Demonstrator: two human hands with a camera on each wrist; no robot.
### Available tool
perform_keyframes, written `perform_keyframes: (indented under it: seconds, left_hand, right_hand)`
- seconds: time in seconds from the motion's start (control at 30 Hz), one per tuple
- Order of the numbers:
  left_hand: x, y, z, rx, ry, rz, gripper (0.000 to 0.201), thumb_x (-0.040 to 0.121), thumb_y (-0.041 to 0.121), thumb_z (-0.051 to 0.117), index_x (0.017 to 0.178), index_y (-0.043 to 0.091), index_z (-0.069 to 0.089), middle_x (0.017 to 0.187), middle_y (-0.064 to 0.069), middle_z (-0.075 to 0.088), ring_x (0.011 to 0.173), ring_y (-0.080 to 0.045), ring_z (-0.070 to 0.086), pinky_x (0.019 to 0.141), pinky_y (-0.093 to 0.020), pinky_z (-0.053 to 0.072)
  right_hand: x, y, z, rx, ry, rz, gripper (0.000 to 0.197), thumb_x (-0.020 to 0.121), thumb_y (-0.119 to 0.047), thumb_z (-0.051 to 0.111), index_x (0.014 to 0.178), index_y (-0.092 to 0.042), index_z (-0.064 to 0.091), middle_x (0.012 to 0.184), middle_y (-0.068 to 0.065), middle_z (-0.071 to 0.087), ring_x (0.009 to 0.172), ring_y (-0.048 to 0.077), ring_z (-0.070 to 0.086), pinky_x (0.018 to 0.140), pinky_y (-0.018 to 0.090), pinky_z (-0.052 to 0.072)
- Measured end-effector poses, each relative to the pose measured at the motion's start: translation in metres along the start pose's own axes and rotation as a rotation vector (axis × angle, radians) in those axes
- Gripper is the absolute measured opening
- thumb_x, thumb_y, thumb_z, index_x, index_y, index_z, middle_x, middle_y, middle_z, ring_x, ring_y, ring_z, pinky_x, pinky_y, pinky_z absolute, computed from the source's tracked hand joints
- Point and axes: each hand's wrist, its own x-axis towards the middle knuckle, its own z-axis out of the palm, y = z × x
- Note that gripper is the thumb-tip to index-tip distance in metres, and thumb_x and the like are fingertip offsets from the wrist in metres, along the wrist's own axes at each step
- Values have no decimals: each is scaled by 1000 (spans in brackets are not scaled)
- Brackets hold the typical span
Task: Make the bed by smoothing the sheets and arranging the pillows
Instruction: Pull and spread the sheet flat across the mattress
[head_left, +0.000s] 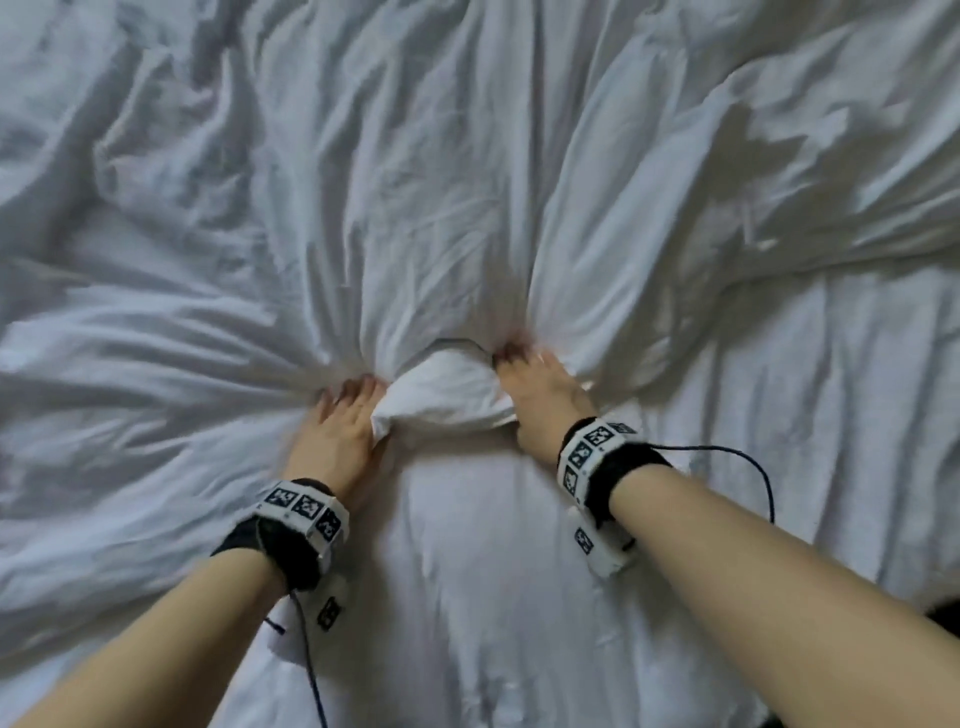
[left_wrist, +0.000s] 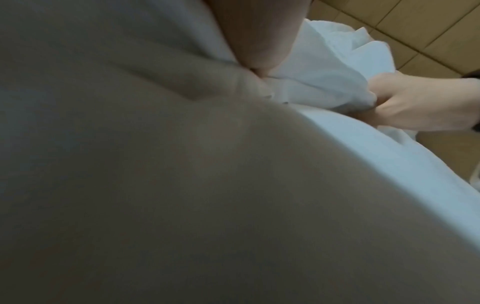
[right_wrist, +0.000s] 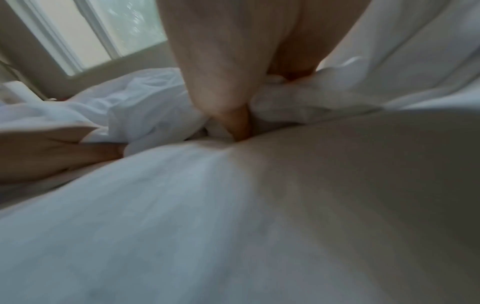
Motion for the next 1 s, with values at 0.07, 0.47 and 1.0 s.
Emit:
perform_keyframes:
  seconds: [0.07,0.47,1.0]
  left_hand:
    - [3,1,5,-5,18,-23,85,86,59,18,152,6,27,157,-13,29,146,-30,24,120,-47,11]
    - [45,206,-35,64,245,248,115,71,52,66,156,16,-3,163,-4,-9,150,-26,-9,119,-56,8]
    - [194,330,-65,-17,285,-100,33,85,18,47,101,2,71,94,-27,69,86,-46,66,75,-47,54]
  right_hand:
    - [6,3,1,52,38,-25,83,70,-21,60,146,-11,28,149,9,33,140,27,25,120,41,12]
    - [-42,258,-1,-56,483,183,99,67,-11,60,154,-5,13,161,20,1,149,34,2,119,55,1]
    - [-9,452,-91,-73,507,-54,26,76,3,52,96,-12,62,85,19,65,76,39,65,62,41,51]
